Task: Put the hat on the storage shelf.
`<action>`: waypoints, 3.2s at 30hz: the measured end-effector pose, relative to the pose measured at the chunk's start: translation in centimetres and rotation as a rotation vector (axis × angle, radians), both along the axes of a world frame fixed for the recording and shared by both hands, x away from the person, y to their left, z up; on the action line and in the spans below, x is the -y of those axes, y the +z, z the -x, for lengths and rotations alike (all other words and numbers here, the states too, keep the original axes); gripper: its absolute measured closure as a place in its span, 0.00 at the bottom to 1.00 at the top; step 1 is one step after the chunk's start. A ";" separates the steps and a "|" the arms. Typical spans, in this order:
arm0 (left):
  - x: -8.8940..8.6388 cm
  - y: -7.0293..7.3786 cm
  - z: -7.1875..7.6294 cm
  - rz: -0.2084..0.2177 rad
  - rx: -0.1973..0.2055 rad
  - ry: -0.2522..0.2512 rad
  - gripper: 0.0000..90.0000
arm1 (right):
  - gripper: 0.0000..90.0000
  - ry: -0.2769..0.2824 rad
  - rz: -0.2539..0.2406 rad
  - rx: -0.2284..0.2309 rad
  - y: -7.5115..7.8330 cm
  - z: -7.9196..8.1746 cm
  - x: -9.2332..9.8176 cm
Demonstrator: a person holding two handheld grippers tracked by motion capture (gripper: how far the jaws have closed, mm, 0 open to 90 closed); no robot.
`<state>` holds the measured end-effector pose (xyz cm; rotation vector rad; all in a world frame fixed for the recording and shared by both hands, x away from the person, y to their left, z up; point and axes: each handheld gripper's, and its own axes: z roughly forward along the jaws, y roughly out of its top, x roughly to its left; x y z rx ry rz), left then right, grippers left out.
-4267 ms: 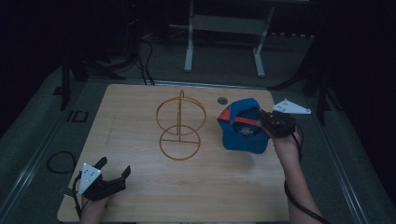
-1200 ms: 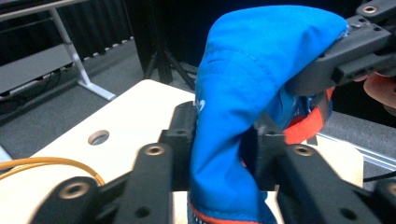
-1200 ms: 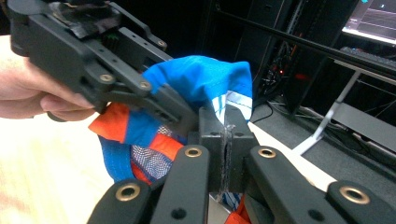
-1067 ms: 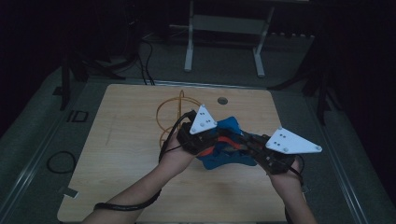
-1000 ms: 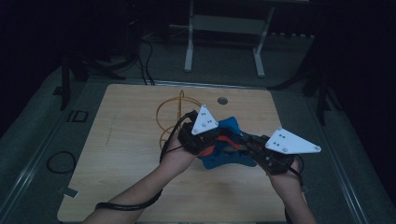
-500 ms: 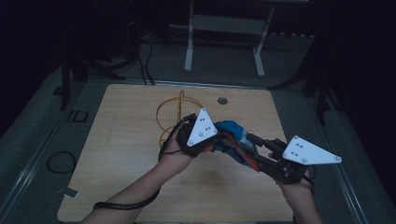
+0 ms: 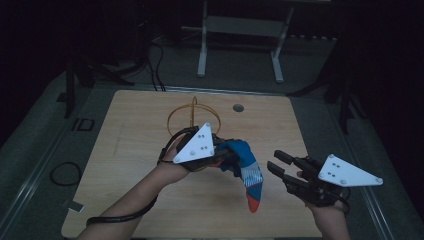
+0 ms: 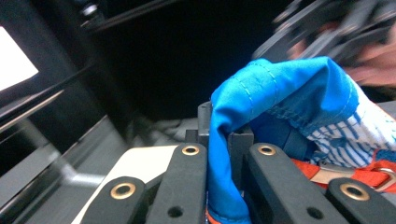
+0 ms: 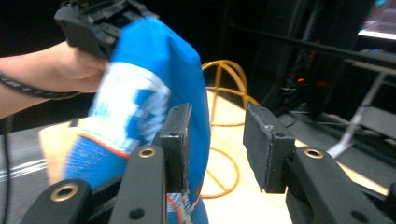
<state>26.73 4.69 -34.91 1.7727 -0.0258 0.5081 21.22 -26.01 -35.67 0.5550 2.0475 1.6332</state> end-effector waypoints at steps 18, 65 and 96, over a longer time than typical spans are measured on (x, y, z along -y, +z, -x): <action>-2.9 -0.3 -0.5 0.163 -0.013 -0.276 0.98 | 0.65 0.156 0.023 -0.061 -2.4 0.6 -3.3; -6.5 -0.8 -0.1 0.074 -0.069 0.024 0.58 | 1.00 0.007 -0.047 0.043 2.3 -0.9 -1.5; -17.8 -13.8 3.3 0.187 -0.236 0.677 0.02 | 1.00 -0.063 -0.041 0.049 6.9 -9.2 -7.7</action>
